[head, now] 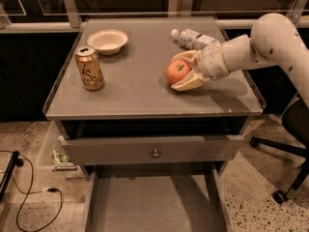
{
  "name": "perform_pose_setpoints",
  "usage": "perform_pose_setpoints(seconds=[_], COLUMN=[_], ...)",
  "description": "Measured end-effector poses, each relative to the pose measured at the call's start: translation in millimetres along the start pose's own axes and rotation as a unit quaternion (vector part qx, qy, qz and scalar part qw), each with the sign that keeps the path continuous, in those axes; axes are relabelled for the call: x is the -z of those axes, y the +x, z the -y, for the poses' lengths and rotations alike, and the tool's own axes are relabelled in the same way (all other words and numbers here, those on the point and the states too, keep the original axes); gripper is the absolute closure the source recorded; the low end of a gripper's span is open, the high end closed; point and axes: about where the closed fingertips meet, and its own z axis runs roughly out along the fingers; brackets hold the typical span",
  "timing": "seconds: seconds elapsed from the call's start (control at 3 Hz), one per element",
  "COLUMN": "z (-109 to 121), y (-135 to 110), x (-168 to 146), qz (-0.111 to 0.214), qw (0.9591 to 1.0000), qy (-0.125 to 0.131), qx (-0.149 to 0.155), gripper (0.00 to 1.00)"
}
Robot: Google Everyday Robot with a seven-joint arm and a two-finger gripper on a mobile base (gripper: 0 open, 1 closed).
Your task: Pick apple from middle drawer and place on counter
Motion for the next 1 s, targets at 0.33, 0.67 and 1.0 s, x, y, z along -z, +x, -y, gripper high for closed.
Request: perform_pose_setpoints(seconds=[0.33,0.67,1.0], z=[0.0,0.0,0.0], y=[0.0,0.0,0.0], x=[0.0,-0.1,-0.2], qz=[0.000,0.000,0.000], qw=[1.0000,1.0000,1.0000], qy=[0.000,0.000,0.000], qx=[0.000,0.000,0.000], gripper=[0.39,0.16,0.00])
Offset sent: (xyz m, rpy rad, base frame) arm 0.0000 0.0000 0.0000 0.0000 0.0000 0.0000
